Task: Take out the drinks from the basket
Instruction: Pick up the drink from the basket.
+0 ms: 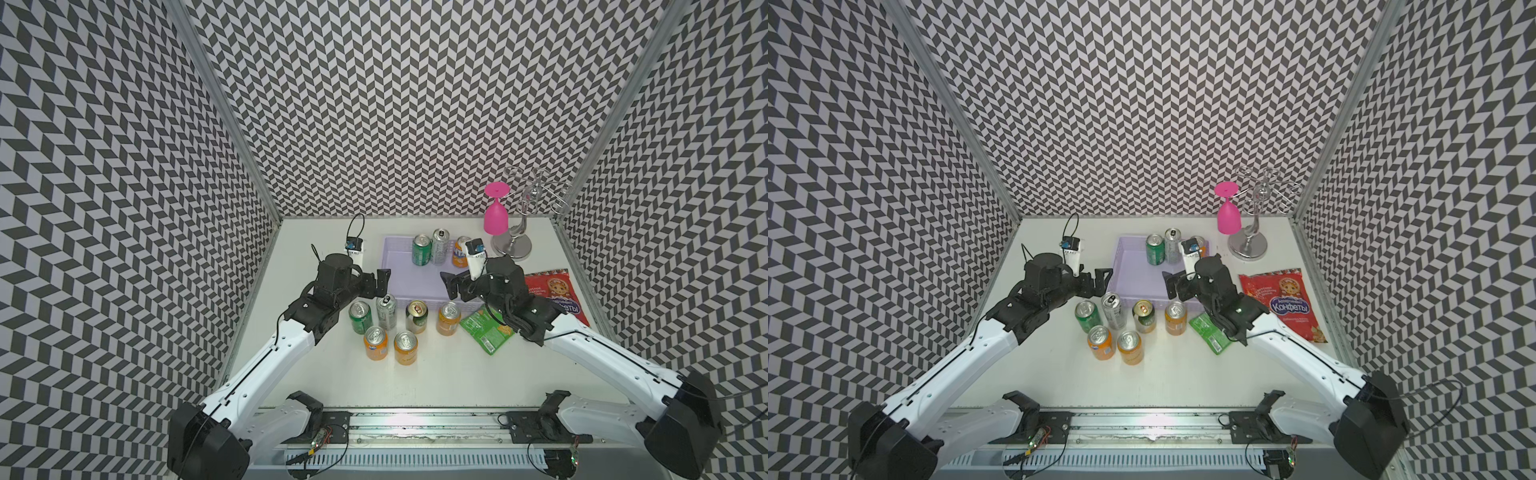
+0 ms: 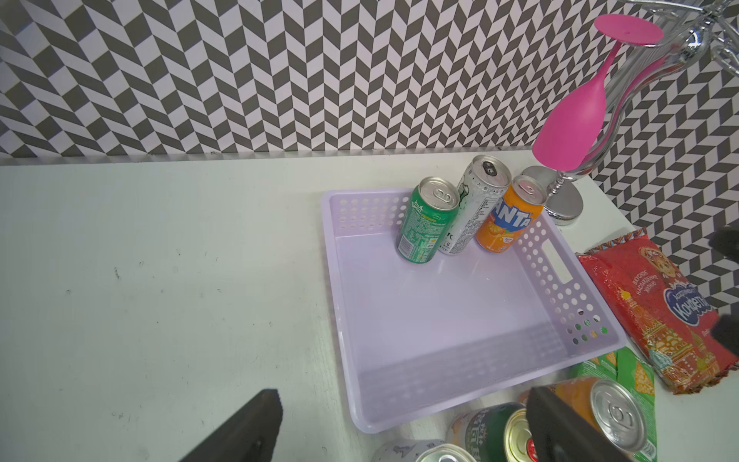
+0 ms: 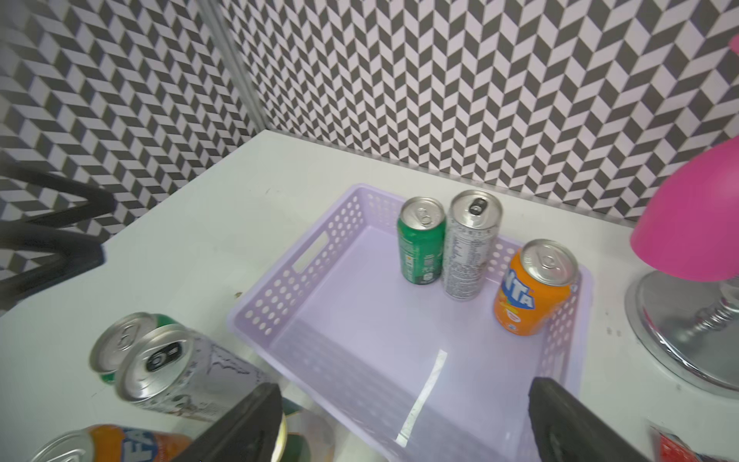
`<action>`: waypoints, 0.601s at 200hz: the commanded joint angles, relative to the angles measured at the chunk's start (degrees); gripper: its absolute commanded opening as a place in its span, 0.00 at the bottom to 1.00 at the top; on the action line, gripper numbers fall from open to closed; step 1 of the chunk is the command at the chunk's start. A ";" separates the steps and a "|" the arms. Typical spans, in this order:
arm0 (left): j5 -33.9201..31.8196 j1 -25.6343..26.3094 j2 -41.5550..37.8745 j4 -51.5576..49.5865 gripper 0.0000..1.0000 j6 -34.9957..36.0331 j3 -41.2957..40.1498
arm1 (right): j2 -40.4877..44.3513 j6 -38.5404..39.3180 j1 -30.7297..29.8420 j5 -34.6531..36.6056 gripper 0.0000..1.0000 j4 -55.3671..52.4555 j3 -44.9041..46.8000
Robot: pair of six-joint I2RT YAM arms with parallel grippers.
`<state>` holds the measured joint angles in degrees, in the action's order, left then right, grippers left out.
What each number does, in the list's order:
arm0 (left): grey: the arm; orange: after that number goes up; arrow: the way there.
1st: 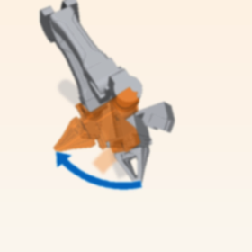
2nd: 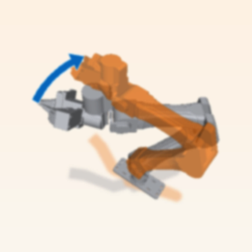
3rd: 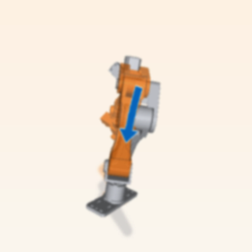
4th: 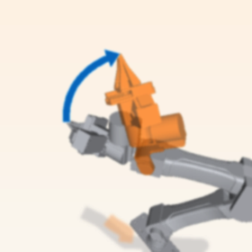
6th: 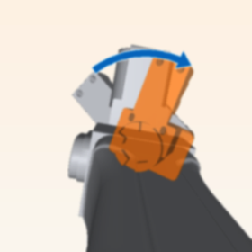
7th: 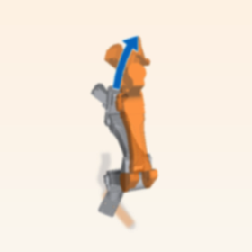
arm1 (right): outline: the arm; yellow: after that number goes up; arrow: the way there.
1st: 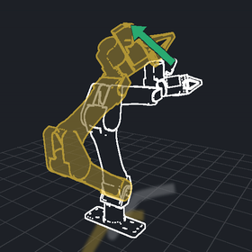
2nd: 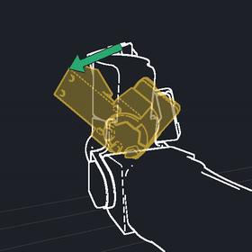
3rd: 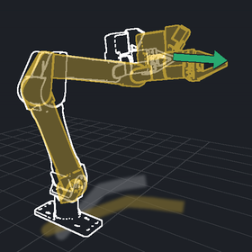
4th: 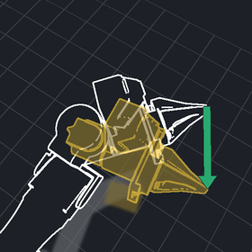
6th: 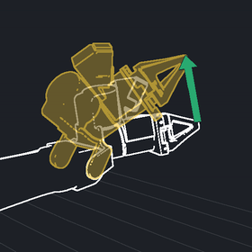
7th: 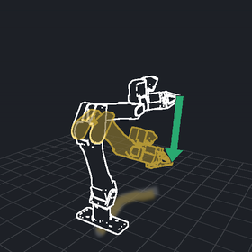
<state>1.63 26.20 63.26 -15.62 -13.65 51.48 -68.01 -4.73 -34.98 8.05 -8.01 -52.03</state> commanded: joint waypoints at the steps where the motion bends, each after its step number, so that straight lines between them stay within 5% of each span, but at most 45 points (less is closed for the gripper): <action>1: 2.30 -0.31 2.68 2.34 0.99 1.11 2.84 | -2.85 1.02 4.32 -3.99 1.00 1.43 -3.43; 47: 4.44 -0.40 7.76 3.11 0.99 2.22 5.09 | -15.77 1.93 10.05 -5.76 1.00 2.80 -12.16; 120: 4.35 -0.45 10.06 2.52 0.99 3.30 5.56 | -35.01 2.10 10.38 -6.49 1.00 3.65 -28.26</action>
<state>5.30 26.09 72.88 -13.93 -11.38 55.22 -98.91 -3.07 -24.60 2.57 -7.18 -75.75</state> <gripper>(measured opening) 0.990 0.998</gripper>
